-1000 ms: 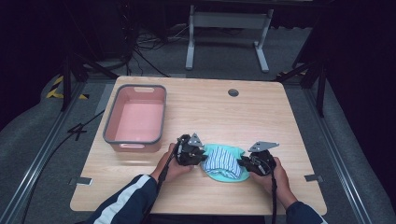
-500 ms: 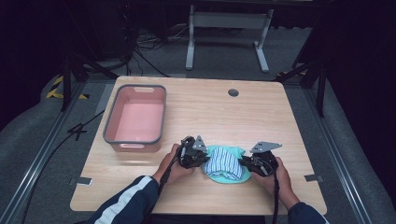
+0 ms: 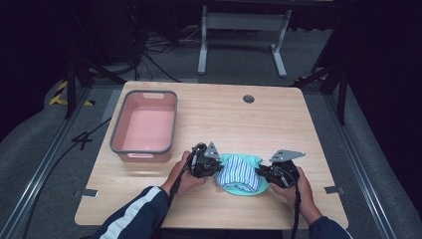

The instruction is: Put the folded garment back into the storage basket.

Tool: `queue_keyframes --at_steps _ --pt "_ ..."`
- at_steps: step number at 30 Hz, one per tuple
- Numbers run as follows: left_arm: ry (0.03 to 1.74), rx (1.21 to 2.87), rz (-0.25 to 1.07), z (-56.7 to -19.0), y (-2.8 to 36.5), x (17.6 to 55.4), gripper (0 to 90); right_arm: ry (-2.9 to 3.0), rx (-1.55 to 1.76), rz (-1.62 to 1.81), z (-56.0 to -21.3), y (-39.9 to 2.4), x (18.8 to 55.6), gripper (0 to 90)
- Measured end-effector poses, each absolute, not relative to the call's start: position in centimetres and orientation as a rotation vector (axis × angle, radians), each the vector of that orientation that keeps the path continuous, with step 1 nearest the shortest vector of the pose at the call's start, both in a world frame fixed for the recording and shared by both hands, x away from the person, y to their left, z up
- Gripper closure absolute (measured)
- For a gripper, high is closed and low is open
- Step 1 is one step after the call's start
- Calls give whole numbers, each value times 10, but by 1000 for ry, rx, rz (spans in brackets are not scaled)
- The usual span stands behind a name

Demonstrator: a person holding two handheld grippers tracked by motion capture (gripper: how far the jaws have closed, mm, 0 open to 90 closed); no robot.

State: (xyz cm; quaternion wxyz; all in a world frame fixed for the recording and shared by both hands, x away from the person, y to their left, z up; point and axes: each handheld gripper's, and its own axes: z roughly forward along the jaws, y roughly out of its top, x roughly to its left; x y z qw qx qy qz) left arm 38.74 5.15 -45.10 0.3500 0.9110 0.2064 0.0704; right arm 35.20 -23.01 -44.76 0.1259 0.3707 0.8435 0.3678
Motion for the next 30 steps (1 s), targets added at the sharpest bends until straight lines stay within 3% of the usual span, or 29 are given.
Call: queue_keyframes --at_steps 14,30 --pt "521 2354 193 -424 52 397 823 2409 1065 1095 -424 -226 357 818" --pt "540 2332 297 -381 72 412 823 2375 1025 1117 -390 -209 372 818"
